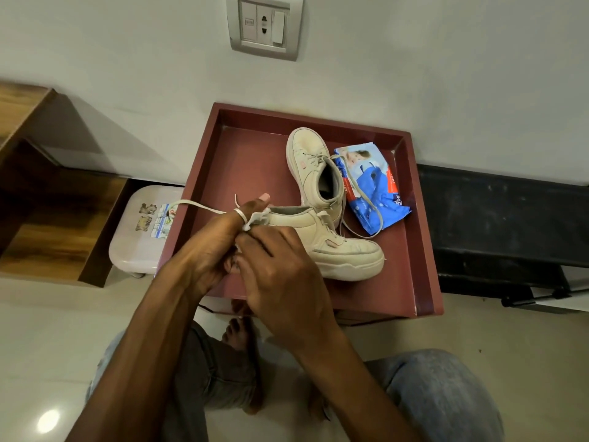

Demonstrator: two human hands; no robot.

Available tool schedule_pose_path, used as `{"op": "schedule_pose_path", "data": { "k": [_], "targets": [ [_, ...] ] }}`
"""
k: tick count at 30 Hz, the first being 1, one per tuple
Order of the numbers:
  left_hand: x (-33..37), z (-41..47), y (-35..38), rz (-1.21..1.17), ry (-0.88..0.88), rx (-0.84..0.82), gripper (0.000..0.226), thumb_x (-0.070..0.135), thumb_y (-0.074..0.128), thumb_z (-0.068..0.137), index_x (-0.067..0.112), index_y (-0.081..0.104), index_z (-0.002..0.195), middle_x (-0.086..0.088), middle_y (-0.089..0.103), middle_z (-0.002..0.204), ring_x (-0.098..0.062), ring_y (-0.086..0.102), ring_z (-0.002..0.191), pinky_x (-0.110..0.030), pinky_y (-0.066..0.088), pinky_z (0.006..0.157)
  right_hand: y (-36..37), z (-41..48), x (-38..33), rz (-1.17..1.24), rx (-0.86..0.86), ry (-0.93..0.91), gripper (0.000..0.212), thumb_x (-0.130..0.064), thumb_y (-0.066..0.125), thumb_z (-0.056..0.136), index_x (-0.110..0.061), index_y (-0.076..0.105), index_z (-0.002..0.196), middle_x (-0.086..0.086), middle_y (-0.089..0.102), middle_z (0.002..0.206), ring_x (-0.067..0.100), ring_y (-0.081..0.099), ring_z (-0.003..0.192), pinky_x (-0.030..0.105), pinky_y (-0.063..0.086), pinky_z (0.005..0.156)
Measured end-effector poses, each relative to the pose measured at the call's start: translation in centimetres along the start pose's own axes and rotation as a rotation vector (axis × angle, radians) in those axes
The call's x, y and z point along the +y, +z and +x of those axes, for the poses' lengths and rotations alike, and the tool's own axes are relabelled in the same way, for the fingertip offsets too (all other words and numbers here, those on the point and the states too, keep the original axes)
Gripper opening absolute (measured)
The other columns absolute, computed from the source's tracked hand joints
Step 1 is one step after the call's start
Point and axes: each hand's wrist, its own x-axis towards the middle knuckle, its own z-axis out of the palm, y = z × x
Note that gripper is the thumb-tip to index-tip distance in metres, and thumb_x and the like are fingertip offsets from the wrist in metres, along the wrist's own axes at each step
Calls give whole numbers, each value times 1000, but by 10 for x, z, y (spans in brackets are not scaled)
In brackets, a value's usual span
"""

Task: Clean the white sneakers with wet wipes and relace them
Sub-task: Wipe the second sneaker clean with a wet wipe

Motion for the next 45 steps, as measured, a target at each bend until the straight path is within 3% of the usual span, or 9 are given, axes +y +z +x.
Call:
{"op": "schedule_pose_path", "data": {
  "k": [5, 10, 13, 17, 20, 24, 28, 35, 45],
  "targets": [
    [-1, 4, 1, -16, 8, 58, 29, 47, 71, 83, 21, 82, 76, -5, 71, 89, -20, 63, 80, -31, 50, 69, -8, -2, 4, -41, 9, -6, 29, -8, 51, 91, -7, 70, 113, 7, 67, 113, 24, 56, 102, 36, 48, 87],
    [-5, 14, -2, 6, -4, 131, 42, 48, 67, 89, 16, 78, 113, -1, 73, 98, -20, 68, 87, -52, 56, 89, -15, -7, 30, -51, 186, 160, 26, 4, 61, 87, -5, 72, 109, 7, 69, 109, 26, 58, 99, 37, 50, 90],
    [-6, 13, -1, -28, -32, 94, 50, 54, 72, 82, 13, 76, 110, -7, 68, 103, -24, 63, 89, -39, 54, 80, -8, -6, 8, -35, 82, 62, 30, -2, 52, 87, -5, 70, 111, 6, 67, 113, 25, 54, 104, 30, 47, 93],
    [-7, 13, -8, -130, -67, 7, 77, 54, 78, 73, 4, 65, 130, -19, 59, 126, -30, 50, 111, -45, 40, 107, -3, 0, -4, -29, -92, -67, 29, -3, 63, 83, -4, 68, 112, 9, 65, 116, 25, 54, 111, 35, 49, 94],
    [-7, 16, -7, -55, -46, 93, 51, 52, 70, 85, 12, 74, 116, -10, 64, 111, -26, 59, 96, -40, 52, 84, -15, -5, 17, -9, -52, -5, 35, 3, 53, 82, -6, 70, 111, 6, 67, 115, 23, 55, 107, 33, 49, 92],
    [-6, 17, -2, -45, -33, 143, 32, 49, 65, 91, 23, 78, 102, -1, 75, 103, -22, 73, 91, -51, 59, 86, -21, -13, 37, -5, 130, 162, 36, 14, 59, 78, -5, 75, 104, 3, 71, 109, 24, 59, 101, 30, 50, 89],
    [-9, 17, -4, -89, -37, 103, 32, 49, 64, 91, 19, 75, 88, -2, 70, 83, -16, 65, 67, -29, 53, 64, -10, -4, 5, 1, 29, -3, 34, 2, 46, 86, -3, 72, 106, 8, 69, 112, 23, 57, 105, 27, 49, 92],
    [-6, 17, -5, 8, -4, 166, 31, 52, 53, 99, 36, 77, 109, 5, 75, 114, -22, 71, 106, -57, 55, 92, -30, -21, 53, -34, 87, 234, 36, 13, 63, 76, -10, 72, 103, 5, 62, 106, 22, 62, 96, 37, 55, 76],
    [-11, 15, 4, 245, 81, 144, 58, 82, 66, 69, 42, 69, 110, 3, 76, 115, -23, 70, 111, -54, 53, 101, -15, -13, 25, 13, 55, 126, 36, 5, 56, 82, -10, 71, 112, 4, 66, 107, 22, 58, 98, 29, 50, 82]
  ]
}}
